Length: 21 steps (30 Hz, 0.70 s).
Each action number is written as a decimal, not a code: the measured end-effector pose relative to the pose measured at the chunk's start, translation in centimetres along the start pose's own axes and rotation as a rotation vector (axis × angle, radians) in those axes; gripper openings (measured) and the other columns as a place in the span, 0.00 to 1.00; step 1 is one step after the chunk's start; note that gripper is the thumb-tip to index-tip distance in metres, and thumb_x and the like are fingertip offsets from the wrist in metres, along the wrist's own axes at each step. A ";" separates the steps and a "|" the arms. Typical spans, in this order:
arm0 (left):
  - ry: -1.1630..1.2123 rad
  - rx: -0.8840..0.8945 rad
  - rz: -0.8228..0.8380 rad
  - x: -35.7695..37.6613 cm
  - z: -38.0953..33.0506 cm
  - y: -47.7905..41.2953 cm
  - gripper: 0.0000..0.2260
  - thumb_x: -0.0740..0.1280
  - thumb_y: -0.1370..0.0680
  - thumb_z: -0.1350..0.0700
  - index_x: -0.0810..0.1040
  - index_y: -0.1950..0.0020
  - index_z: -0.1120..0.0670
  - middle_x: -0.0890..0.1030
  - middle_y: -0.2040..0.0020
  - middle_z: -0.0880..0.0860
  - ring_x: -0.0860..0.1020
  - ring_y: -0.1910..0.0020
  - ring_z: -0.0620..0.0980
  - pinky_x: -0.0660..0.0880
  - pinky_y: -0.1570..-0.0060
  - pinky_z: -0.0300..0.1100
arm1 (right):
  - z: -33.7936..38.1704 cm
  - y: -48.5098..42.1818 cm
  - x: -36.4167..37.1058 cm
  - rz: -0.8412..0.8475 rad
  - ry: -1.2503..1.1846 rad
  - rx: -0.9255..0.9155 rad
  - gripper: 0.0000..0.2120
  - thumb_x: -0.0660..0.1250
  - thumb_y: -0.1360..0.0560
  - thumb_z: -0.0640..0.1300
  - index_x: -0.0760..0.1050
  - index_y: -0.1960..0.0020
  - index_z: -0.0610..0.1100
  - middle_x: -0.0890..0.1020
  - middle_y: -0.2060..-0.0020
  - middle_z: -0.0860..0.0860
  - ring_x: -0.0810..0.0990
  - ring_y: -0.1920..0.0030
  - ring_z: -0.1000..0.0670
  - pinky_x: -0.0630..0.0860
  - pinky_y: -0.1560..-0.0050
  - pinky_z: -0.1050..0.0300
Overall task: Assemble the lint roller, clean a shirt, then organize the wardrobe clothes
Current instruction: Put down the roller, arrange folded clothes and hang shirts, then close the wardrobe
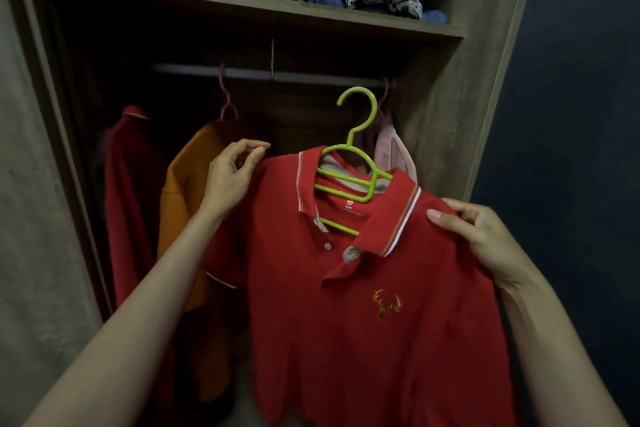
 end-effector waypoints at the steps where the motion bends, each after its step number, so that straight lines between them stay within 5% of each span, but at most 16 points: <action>1: -0.033 -0.003 -0.018 -0.7 0.0 0.2 0.07 0.63 0.19 0.51 0.81 0.45 0.46 0.83 0.49 0.48 0.80 0.50 0.45 0.74 0.47 0.42 | 0.2 0.0 0.0 -0.017 -0.016 -0.004 0.12 0.68 0.30 0.43 0.83 0.49 0.43 0.86 0.55 0.45 0.85 0.55 0.50 0.79 0.59 0.65; 6: -0.379 0.165 -0.134 -4.4 -3.0 2.9 0.13 0.62 0.19 0.53 0.77 0.36 0.54 0.80 0.39 0.52 0.77 0.38 0.51 0.72 0.38 0.49 | 0.4 -1.3 2.0 -0.159 -0.007 -0.060 0.06 0.67 0.25 0.38 0.83 0.53 0.46 0.86 0.60 0.49 0.84 0.60 0.54 0.78 0.61 0.67; 10: -0.708 0.302 -0.347 -8.4 -5.3 5.4 0.18 0.62 0.19 0.53 0.73 0.29 0.54 0.70 0.27 0.57 0.67 0.27 0.54 0.61 0.30 0.49 | -1.1 -3.4 5.8 -0.219 0.058 -0.119 0.07 0.68 0.24 0.38 0.82 0.58 0.48 0.86 0.63 0.53 0.82 0.60 0.53 0.78 0.58 0.60; 13: -0.827 0.312 -0.410 -11.6 -5.1 6.0 0.22 0.61 0.19 0.51 0.66 0.25 0.54 0.61 0.23 0.60 0.58 0.23 0.57 0.54 0.26 0.51 | -2.0 -5.4 8.9 -0.246 0.107 -0.165 0.10 0.67 0.24 0.38 0.80 0.61 0.49 0.84 0.68 0.58 0.80 0.64 0.58 0.76 0.61 0.64; 21: -0.866 0.229 -0.483 -17.8 -0.7 5.3 0.29 0.61 0.19 0.51 0.55 0.21 0.58 0.54 0.21 0.62 0.48 0.21 0.55 0.43 0.24 0.51 | -4.5 -13.8 13.9 -0.413 0.252 -0.171 0.07 0.67 0.26 0.45 0.80 0.59 0.43 0.83 0.64 0.40 0.77 0.64 0.50 0.76 0.60 0.48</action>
Point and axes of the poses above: each hand's wrist, its own y-axis away from the middle knuckle, its own x-axis out of the palm, z = x × y, the point moved 8 cm from there along -y, towards the middle knuckle
